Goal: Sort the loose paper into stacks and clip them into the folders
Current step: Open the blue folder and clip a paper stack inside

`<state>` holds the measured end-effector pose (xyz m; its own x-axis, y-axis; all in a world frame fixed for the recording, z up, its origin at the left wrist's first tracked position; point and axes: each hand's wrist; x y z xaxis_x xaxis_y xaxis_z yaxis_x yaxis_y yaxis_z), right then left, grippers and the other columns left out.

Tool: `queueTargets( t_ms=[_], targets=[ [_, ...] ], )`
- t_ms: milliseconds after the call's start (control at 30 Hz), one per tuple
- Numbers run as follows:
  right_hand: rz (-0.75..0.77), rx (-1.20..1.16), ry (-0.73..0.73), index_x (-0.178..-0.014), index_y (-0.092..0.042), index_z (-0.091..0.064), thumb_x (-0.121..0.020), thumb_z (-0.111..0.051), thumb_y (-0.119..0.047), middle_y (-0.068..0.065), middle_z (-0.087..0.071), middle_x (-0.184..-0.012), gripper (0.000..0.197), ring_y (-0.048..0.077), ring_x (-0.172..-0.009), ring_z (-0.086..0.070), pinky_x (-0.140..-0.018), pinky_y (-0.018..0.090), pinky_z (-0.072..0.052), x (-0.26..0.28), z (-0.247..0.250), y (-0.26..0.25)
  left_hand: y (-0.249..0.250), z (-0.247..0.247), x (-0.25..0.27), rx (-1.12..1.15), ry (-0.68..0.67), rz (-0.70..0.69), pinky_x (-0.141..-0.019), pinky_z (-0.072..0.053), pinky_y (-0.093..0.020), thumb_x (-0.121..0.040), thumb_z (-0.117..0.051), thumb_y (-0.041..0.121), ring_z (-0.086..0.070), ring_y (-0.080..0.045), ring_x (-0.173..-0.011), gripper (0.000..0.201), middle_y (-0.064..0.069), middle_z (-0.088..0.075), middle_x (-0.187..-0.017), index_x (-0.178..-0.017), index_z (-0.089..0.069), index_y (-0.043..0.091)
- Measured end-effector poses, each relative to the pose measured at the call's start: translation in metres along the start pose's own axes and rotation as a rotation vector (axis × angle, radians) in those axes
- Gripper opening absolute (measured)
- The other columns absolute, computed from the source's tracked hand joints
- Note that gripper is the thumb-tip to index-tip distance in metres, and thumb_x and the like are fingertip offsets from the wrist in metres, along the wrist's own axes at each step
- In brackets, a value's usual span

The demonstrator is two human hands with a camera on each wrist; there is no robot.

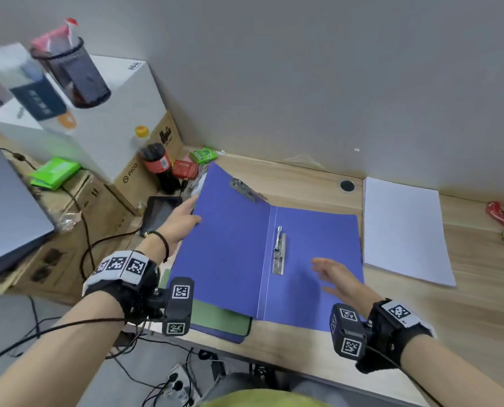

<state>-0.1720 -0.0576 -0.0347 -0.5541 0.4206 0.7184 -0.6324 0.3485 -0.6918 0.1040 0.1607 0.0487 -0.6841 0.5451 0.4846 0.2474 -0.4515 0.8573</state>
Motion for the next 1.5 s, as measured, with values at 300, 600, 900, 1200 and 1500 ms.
queueTargets(
  t_ms=[300,600,900,1200,1500],
  targets=[
    [-0.078,0.001,0.284,-0.130,-0.015,-0.055,-0.098,-0.041,-0.010,0.002,-0.049,-0.130,0.036,0.017,-0.115,-0.042,-0.091,0.027,-0.032,0.012,0.047,0.053,-0.063,-0.051,-0.031,-0.514,-0.026,0.073,-0.105,-0.032,-0.038,-0.096,-0.045,0.008,-0.001,-0.021,-0.149,0.062,0.000,-0.005,-0.161,-0.151,-0.023,0.026],
    [-0.084,0.053,0.244,-0.136,-0.017,-0.051,-0.098,-0.040,-0.010,0.000,-0.044,-0.144,0.040,0.014,-0.123,-0.041,-0.094,0.023,-0.029,0.025,0.048,0.065,-0.113,-0.086,-0.045,-0.757,-0.184,0.114,-0.116,-0.015,-0.054,-0.095,-0.048,0.014,0.014,-0.025,-0.148,0.058,0.000,0.003,-0.162,-0.149,-0.031,0.027],
    [-0.093,0.049,0.186,-0.134,-0.021,-0.053,-0.098,-0.042,-0.013,-0.001,-0.040,-0.147,0.038,0.016,-0.135,-0.035,-0.096,0.024,-0.028,0.022,0.056,0.068,-0.113,-0.092,-0.047,-0.816,-0.144,0.125,-0.116,-0.010,-0.055,-0.092,-0.050,0.015,0.012,-0.024,-0.148,0.057,-0.001,0.004,-0.161,-0.144,-0.035,0.032],
    [-0.124,-0.136,0.086,-0.113,-0.032,-0.061,-0.097,-0.045,-0.019,-0.008,-0.048,-0.134,0.026,0.010,-0.131,-0.035,-0.105,0.034,-0.031,0.024,0.088,0.061,-0.054,-0.166,-0.038,-0.376,0.002,0.102,-0.088,-0.044,-0.033,-0.096,-0.045,0.013,-0.054,-0.027,-0.110,0.033,-0.006,-0.055,-0.128,-0.126,-0.056,0.014],
    [-0.133,-0.288,0.248,-0.105,-0.026,-0.063,-0.098,-0.041,-0.019,-0.001,-0.067,-0.106,0.024,0.016,-0.096,-0.058,-0.087,0.033,-0.044,0.041,0.169,0.073,-0.012,-0.291,-0.031,-0.255,-0.326,0.157,-0.080,-0.045,-0.026,-0.100,-0.044,0.015,-0.052,-0.018,-0.098,0.033,-0.004,-0.053,-0.114,-0.132,-0.051,0.011]
  ],
)
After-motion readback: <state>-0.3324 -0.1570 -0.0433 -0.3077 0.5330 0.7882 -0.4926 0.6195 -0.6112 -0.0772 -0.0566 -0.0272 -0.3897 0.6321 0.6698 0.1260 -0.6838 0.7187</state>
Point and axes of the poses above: each hand's wrist, its own x-axis away from the middle knuckle, its own z-axis out of the back of the hand, y = z × x
